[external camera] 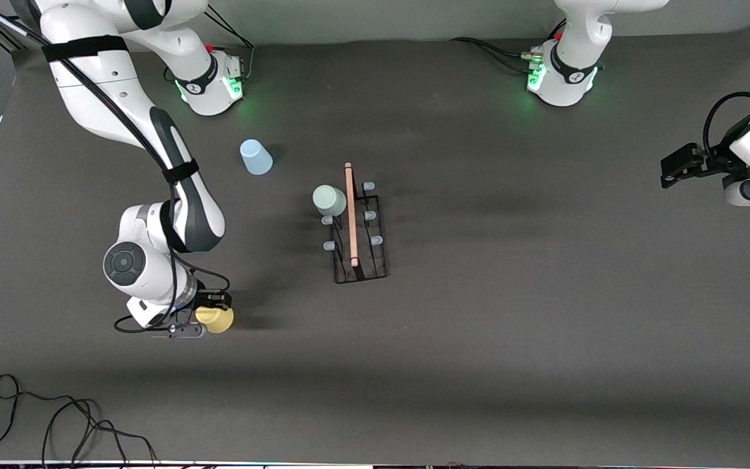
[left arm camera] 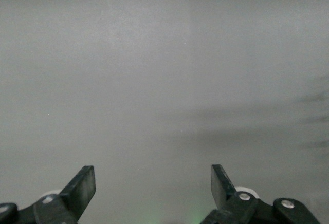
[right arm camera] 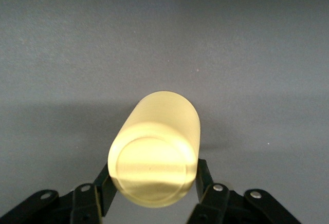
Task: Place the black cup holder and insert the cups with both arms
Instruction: 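Carry the yellow cup with the right gripper over the rack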
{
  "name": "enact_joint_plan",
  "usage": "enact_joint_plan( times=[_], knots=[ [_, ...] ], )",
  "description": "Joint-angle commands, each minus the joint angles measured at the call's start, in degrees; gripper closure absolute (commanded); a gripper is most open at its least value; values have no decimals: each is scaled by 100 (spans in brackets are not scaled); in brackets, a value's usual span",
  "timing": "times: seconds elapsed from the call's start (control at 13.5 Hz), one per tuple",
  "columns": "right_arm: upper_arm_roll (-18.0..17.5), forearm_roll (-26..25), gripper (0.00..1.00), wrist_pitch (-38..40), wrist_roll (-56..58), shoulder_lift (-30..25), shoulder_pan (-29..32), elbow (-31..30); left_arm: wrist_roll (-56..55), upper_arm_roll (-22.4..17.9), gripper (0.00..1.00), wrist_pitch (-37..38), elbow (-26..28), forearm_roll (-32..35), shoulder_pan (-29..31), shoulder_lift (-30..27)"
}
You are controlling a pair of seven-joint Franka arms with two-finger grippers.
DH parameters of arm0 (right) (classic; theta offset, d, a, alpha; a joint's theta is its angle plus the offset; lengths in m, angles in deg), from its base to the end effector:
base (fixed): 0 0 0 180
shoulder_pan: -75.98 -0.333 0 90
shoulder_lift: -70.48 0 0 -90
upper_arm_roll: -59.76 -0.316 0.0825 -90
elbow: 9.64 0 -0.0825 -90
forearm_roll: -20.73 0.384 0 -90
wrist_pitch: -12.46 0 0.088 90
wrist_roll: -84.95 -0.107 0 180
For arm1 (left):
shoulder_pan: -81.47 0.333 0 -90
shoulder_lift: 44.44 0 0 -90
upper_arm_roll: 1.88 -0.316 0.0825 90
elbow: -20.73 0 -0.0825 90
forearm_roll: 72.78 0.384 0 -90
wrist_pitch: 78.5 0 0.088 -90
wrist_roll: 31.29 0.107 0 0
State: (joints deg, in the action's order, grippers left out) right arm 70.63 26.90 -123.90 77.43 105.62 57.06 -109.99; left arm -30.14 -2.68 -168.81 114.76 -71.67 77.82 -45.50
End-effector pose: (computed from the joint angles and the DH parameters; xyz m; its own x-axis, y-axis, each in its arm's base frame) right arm 0.6596 0.1058 0.2285 0.9989 -0.0319 0.0330 -0.0329 -0.9991 0.0283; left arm 0.5468 -0.0251 0.6020 0.9965 -0.0698 -0.0468 -0.0707 -0.9973 -0.0182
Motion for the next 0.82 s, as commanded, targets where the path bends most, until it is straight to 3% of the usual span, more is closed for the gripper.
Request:
enact_joint_plan(
  times=[0.0, 0.15, 0.52, 0.74],
  knots=[
    [4, 165, 66, 117, 76, -33, -58, 260, -19, -25, 0, 111, -131, 29, -66, 18],
    [-127, 165, 66, 695, -693, -60, -181, 576, -19, -25, 0, 128, -131, 29, -66, 18],
    [-155, 183, 66, 2066, -2663, -656, -1278, 929, -19, -25, 0, 146, -131, 29, -57, 9],
    [-146, 569, 66, 2611, -3360, -955, -1719, 1263, -19, -25, 0, 146, -131, 29, -57, 9]
  ],
)
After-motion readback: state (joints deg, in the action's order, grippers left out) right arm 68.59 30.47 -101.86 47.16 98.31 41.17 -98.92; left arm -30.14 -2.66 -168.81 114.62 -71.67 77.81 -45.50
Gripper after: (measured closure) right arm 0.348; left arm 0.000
